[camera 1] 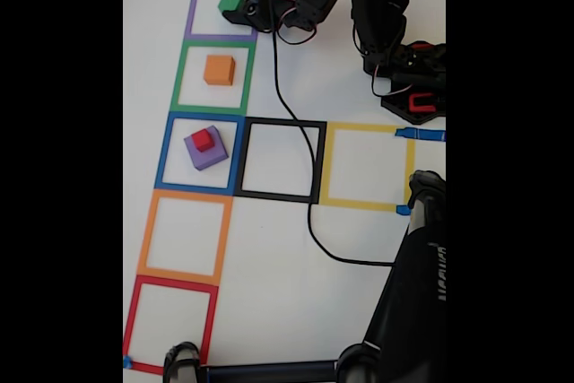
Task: Tower of hanoi
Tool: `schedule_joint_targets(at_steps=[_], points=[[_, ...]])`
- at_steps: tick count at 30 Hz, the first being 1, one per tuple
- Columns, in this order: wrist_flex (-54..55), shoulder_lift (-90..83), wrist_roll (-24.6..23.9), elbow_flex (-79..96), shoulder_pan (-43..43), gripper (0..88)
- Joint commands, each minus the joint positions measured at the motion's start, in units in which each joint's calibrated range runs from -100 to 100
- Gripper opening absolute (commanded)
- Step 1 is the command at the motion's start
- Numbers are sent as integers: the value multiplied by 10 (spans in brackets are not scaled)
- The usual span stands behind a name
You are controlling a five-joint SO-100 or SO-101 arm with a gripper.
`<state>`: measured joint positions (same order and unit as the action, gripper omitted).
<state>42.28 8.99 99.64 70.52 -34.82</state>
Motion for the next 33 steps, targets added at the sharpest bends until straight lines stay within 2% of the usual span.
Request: schedule_joint_targets(at_steps=[1, 9, 14, 16, 21, 27, 33], points=[[17, 1, 4, -16, 6, 214], [14, -17, 4, -24, 5, 245], [-77, -102, 4, -26, 1, 229], [-160, -170, 4, -26, 2, 194], [-438, -364, 4, -60, 16, 36], [-807, -530, 4, -180, 57, 4], [-1044, -595, 4, -331, 139, 4]])
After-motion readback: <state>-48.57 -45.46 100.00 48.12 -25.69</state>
